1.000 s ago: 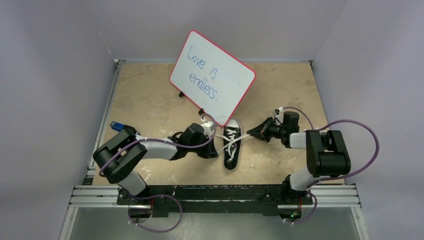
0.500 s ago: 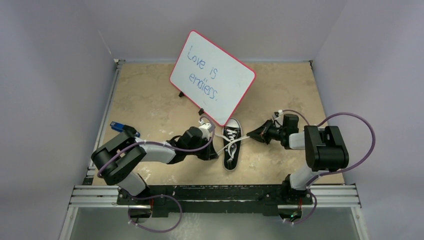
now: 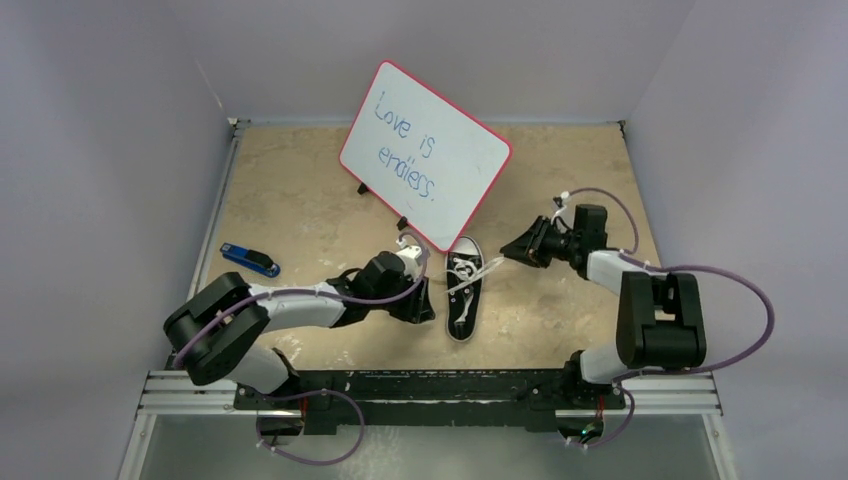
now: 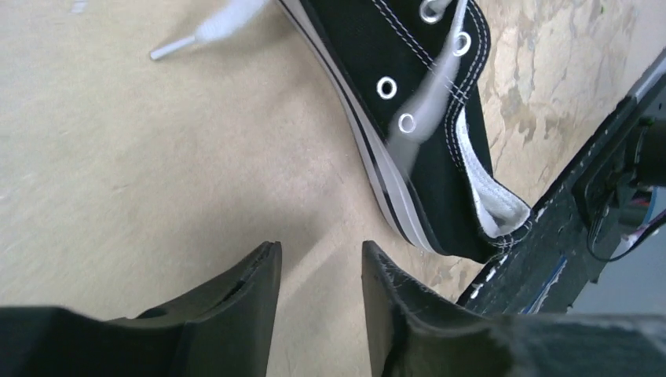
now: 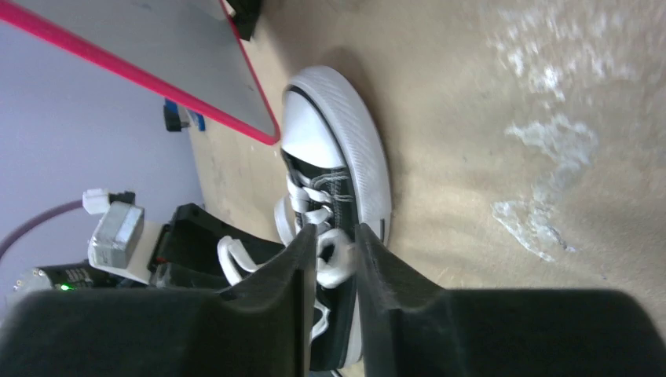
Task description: Tie the shoes
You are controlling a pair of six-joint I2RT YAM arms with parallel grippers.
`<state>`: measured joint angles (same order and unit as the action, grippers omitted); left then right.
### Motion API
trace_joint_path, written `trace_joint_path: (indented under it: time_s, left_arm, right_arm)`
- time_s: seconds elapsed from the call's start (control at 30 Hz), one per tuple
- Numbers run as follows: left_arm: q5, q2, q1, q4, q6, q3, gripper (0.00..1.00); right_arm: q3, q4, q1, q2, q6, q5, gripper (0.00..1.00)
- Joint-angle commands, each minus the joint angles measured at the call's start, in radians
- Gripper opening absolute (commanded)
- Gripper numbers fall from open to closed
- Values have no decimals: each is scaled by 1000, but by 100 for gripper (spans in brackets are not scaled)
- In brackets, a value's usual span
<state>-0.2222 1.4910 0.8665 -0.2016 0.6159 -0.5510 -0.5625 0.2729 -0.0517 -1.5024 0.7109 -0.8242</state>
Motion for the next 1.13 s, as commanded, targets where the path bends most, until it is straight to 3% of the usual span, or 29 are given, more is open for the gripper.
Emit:
trace_joint_path:
  time_s: [0.0, 0.03, 0.13, 0.17, 0.2, 0.37, 0.53, 0.7, 0.83, 1.1]
  left_arm:
    - [99, -125, -1, 83, -22, 9, 53]
    - [108, -159, -3, 96, -15, 12, 59]
    - [132, -283, -2, 186, -12, -8, 65]
    - [151, -335, -4, 242, -13, -29, 66]
    - [174, -390, -3, 297, -17, -65, 68]
    - [394, -541, -7, 543, -76, -423, 72]
    - [602, -454, -6, 725, -147, -855, 73]
    - [654, -403, -6, 806, -218, -1060, 73]
    - [687, -425, -6, 811, -231, -1119, 75]
    - [742, -463, -7, 846, -247, -1124, 75]
  right_arm:
    - [-141, -394, 7, 138, -267, 100, 42]
    - [-169, -480, 7, 168, -302, 125, 51]
    - [-274, -734, 7, 272, -403, 220, 62]
    - [-314, -801, 7, 316, -428, 256, 79]
    - [-363, -873, 7, 355, -451, 298, 84]
    - [-729, -1196, 7, 513, -520, 442, 93]
    - [-1101, -1306, 7, 603, -499, 547, 97]
    - [-1350, -1444, 7, 566, -491, 641, 99]
    - [-1468, -1504, 7, 530, -484, 685, 99]
    - [-1417, -1472, 7, 551, -476, 649, 99]
